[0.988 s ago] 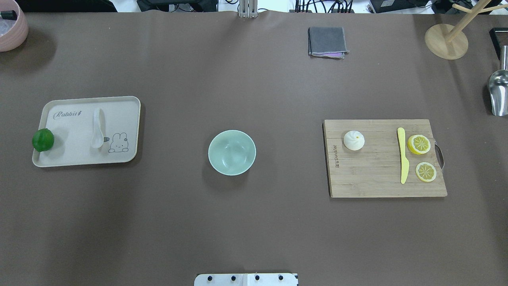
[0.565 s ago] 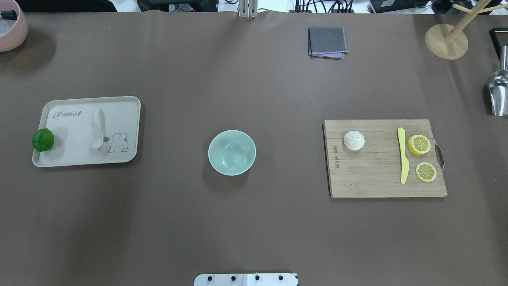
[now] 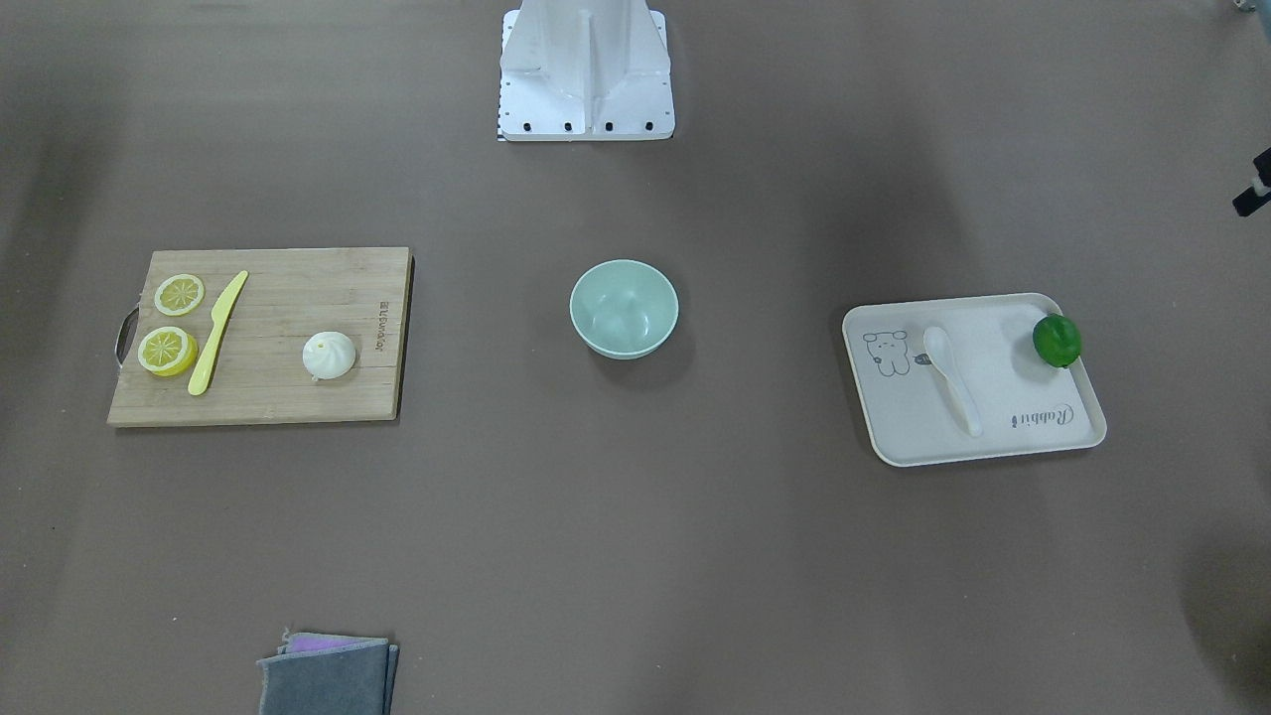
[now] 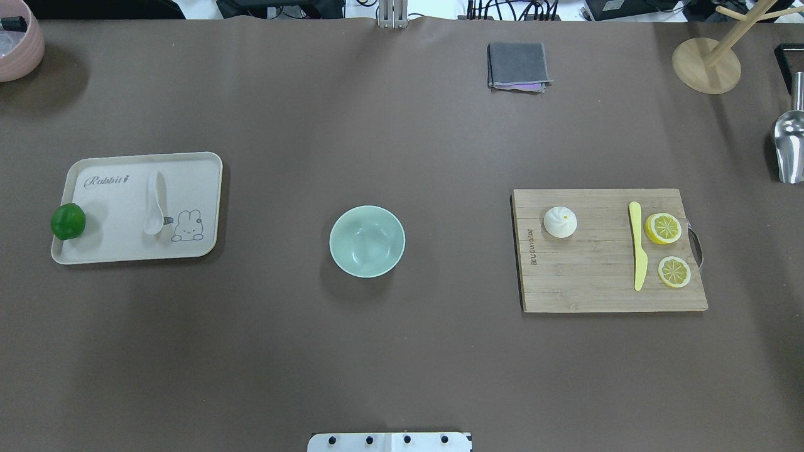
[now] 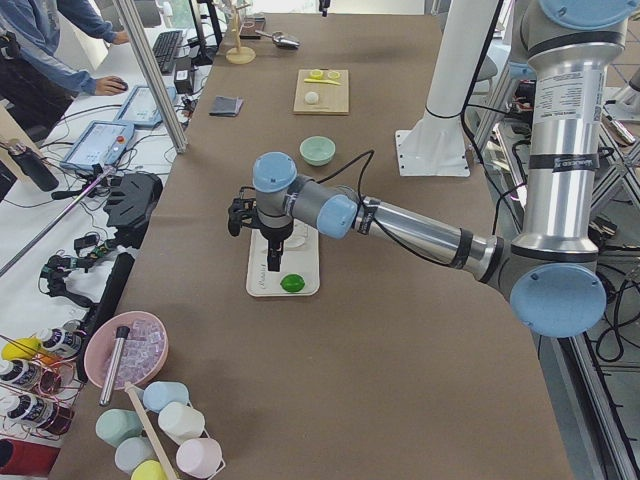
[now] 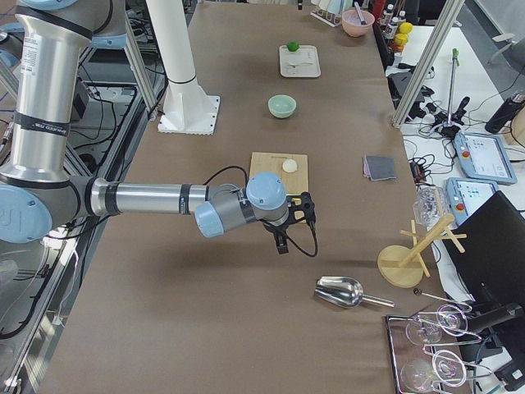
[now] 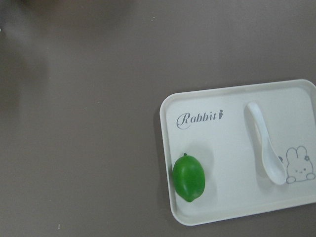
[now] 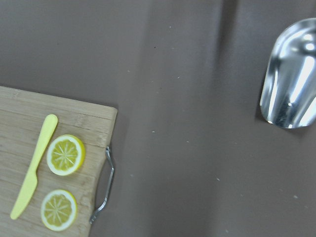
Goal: Put spoon and bun in bowl
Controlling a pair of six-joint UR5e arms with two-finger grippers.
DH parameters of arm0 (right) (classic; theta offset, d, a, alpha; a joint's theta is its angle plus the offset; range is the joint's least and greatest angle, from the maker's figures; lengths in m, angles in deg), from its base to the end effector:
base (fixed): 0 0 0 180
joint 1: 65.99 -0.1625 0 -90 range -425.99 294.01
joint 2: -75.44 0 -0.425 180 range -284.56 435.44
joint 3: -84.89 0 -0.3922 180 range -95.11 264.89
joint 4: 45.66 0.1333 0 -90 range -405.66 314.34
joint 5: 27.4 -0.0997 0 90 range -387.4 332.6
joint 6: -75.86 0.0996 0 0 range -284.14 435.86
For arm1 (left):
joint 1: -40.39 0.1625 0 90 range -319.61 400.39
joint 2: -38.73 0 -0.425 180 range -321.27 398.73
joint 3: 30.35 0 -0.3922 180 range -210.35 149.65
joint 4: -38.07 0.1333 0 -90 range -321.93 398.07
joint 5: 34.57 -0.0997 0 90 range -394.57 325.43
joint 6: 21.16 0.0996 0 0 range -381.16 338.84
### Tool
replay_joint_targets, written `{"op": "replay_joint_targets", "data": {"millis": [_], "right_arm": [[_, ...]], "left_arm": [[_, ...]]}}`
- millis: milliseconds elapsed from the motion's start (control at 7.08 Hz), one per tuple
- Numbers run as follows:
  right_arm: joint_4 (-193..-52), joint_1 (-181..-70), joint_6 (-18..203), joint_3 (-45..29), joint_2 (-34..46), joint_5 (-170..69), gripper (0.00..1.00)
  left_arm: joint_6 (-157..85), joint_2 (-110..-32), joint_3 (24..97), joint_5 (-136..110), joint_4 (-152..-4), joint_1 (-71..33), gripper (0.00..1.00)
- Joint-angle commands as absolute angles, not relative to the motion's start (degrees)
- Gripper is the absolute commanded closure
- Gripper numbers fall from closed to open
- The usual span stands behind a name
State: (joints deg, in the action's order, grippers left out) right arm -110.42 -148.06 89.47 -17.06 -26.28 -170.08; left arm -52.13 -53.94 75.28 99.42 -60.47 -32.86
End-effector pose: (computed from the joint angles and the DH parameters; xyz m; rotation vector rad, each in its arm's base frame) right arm -0.0046 -0.4253 0.5887 0.2361 -0.9637 -0.1134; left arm 0.0866 -0.5102 0.4828 0.1021 0.8679 -0.0524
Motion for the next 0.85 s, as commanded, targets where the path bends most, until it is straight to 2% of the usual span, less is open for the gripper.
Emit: {"op": "replay_joint_targets", "data": {"millis": [0,424,706], "right_arm": [[-106.23,-141.86,98.52,-17.15,-24.07,-169.43,0.01],[-106.22,-135.09,104.6,-17.24,-20.37,-165.59,0.01],[-106.22,-132.36,108.71,-17.15,-18.0,-164.77,0.01]], "left_arm": [[-64.44,-62.47,67.94,93.69,-64.75,-22.05,0.03],[-69.74,-68.2,61.44,89.36,-65.81,-15.17,0.11],[-70.2,-68.4,55.11,89.18,-72.45,-14.54,0.15]]}}
